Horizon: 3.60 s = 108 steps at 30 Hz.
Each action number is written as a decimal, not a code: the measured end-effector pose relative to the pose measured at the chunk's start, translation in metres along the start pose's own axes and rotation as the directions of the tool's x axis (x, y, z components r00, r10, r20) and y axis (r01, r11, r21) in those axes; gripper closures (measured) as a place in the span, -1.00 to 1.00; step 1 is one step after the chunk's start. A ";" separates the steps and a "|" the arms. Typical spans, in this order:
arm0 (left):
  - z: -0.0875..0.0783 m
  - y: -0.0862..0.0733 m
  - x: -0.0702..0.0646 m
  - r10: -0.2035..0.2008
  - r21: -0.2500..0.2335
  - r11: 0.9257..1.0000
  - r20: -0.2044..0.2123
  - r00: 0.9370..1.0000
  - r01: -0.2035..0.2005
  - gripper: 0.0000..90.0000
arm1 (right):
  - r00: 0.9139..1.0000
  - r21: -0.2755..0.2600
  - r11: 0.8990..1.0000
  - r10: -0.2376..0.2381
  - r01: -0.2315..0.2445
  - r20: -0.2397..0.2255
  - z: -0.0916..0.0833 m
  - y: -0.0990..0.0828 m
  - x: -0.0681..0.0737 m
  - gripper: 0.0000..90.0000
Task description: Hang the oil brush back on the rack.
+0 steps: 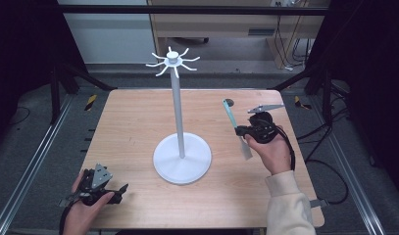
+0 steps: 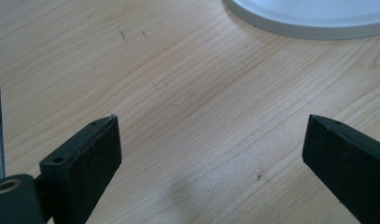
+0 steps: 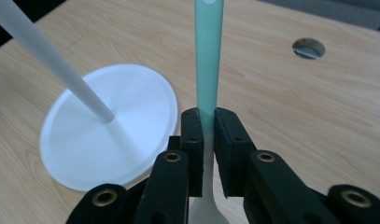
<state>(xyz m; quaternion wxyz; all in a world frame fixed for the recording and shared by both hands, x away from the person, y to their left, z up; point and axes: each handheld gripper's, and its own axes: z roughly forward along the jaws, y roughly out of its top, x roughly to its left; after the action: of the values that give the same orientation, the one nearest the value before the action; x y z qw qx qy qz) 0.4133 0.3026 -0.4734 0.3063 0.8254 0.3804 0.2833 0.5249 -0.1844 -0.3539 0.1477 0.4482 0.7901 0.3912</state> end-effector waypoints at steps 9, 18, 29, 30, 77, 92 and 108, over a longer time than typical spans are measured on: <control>0.001 0.001 -0.001 0.011 -0.006 1.000 0.007 1.000 -0.011 -0.91 | 0.998 -0.148 0.987 -0.060 0.058 -0.013 -0.022 0.012 0.028 0.83; 0.000 0.002 0.001 0.001 -0.017 1.000 0.002 1.000 -0.001 -0.91 | 0.996 -0.220 0.972 -0.087 0.082 -0.017 -0.037 0.018 0.040 0.83; 0.000 0.001 0.001 -0.002 -0.014 1.000 0.002 1.000 0.002 -0.91 | 0.995 -0.295 0.952 -0.099 0.085 -0.032 -0.050 0.023 0.048 0.83; 0.000 0.001 0.001 -0.002 -0.014 1.000 0.002 1.000 0.002 -0.91 | 0.994 -0.297 0.951 -0.102 0.088 -0.033 -0.051 0.023 0.049 0.83; 0.001 0.000 -0.001 0.004 0.001 1.000 -0.004 1.000 -0.004 -0.91 | 0.961 -0.457 0.864 -0.269 0.210 -0.069 -0.098 0.050 0.099 0.83; 0.001 0.000 -0.001 0.006 0.004 1.000 0.003 1.000 -0.006 -0.91 | 0.957 -0.443 0.868 -0.281 0.222 -0.072 -0.094 0.056 0.103 0.83; 0.001 0.000 -0.002 0.014 0.010 1.000 0.005 1.000 -0.014 -0.91 | 0.955 -0.422 0.881 -0.281 0.216 -0.099 -0.075 0.066 0.106 0.83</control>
<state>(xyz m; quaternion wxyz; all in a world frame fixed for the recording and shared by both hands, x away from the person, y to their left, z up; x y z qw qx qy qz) 0.4131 0.3011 -0.4743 0.3013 0.8303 0.3752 0.2813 0.4611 -0.1141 -0.2427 0.2238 0.2700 0.7516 0.5587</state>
